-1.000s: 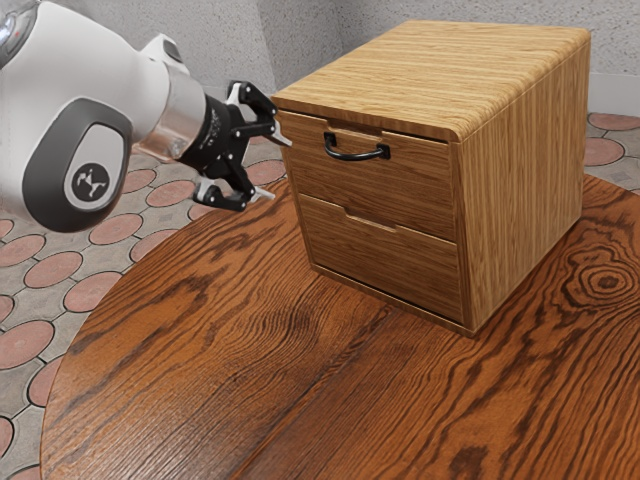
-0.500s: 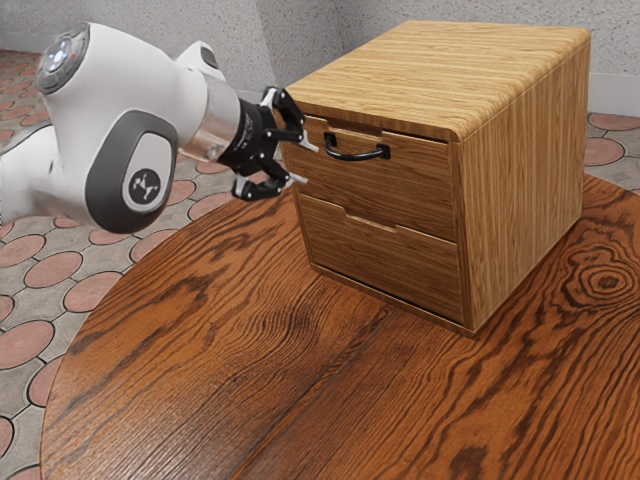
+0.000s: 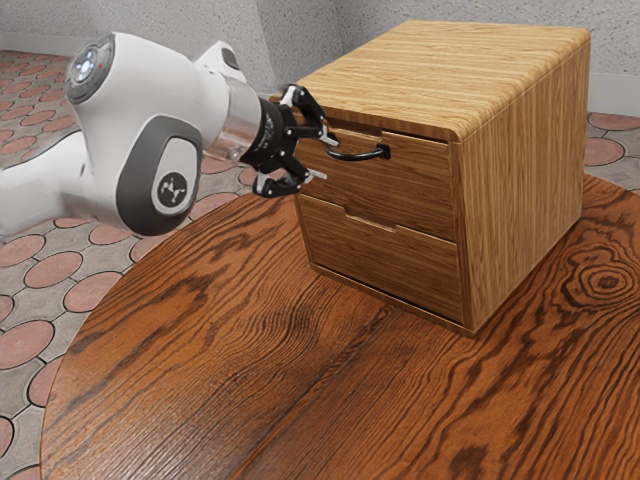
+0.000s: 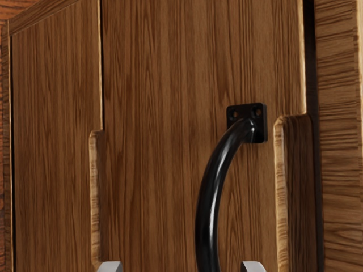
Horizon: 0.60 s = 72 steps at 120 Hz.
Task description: Pull the drawer handle with one arm to open the drawer
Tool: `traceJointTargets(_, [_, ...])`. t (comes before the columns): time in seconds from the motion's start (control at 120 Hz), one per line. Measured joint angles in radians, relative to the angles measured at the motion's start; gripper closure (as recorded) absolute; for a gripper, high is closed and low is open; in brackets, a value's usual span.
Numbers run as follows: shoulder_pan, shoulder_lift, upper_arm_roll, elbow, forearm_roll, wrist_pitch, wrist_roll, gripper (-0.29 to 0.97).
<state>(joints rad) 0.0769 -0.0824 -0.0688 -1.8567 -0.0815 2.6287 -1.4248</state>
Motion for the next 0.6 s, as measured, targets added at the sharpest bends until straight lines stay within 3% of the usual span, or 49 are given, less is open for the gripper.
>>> traceJointTargets(0.6, [-0.001,0.083,-0.005,0.053,-0.006,0.034,0.017,0.51])
